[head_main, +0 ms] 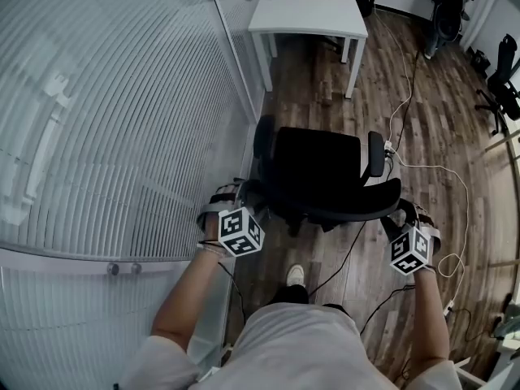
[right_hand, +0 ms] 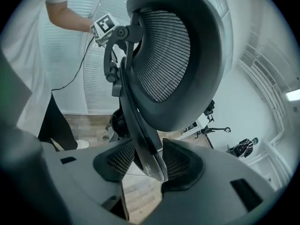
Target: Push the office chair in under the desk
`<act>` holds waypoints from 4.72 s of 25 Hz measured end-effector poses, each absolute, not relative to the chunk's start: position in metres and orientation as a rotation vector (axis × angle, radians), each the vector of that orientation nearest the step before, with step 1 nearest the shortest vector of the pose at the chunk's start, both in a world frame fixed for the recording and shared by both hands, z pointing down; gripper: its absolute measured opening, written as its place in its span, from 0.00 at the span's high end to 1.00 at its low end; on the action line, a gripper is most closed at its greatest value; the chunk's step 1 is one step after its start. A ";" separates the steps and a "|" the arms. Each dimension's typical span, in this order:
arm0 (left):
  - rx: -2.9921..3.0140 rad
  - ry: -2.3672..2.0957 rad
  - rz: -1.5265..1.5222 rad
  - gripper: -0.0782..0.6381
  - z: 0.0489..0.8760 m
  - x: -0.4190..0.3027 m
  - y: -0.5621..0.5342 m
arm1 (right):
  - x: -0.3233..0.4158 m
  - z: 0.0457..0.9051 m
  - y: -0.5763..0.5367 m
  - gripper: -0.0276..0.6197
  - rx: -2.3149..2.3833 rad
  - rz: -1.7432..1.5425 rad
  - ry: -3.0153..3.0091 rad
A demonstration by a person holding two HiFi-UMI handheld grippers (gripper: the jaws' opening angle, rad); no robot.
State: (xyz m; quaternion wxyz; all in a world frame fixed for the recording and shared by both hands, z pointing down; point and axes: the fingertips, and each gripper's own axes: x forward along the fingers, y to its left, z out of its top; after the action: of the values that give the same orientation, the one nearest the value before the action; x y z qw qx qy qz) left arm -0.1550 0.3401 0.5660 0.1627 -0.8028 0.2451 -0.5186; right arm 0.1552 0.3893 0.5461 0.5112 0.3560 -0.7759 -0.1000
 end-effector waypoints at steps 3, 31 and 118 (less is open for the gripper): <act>-2.257 0.673 -1.521 0.56 0.576 -0.158 0.331 | 0.153 0.555 0.384 0.66 0.818 -0.234 -1.849; -2.256 0.607 -1.590 0.60 0.589 -0.156 0.272 | 0.146 0.567 0.328 0.70 0.770 -0.216 -1.836; -2.304 0.743 -1.709 0.61 0.591 -0.093 -0.011 | 0.212 0.565 0.010 0.70 0.706 -0.293 -1.931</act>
State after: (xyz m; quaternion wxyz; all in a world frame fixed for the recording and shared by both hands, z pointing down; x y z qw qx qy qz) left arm -0.0933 -0.0109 0.5912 0.0889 -0.7745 0.2498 -0.5744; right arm 0.2119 0.0096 0.5647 0.5076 0.2928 -0.8012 -0.1214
